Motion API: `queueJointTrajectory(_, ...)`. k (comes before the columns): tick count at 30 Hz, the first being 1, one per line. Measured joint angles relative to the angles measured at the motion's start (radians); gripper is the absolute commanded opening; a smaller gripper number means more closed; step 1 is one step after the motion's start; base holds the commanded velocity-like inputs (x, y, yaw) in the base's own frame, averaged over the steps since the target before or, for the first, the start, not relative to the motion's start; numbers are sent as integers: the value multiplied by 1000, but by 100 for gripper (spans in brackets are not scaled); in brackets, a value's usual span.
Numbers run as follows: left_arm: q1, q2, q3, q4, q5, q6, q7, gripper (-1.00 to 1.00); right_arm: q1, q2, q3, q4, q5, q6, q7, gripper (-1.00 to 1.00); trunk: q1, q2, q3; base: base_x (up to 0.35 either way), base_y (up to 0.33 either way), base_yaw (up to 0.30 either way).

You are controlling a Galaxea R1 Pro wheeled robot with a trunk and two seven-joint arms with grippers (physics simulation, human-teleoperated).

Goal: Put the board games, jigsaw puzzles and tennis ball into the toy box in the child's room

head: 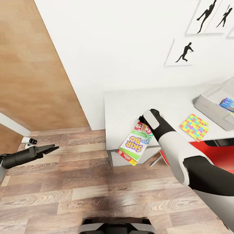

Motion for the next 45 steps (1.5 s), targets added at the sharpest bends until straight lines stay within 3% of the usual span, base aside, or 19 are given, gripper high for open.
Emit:
queueJointTrajectory(21,0,0,0,0,0,0,0,100,3,-1,0,0,0,0,0,100,0,0,1,-20,0,0)
queueJointTrajectory(45,0,0,0,0,0,-1,0,100,1,0,-2,-14,0,-21,-1,100,0,0,37,0,0,0)
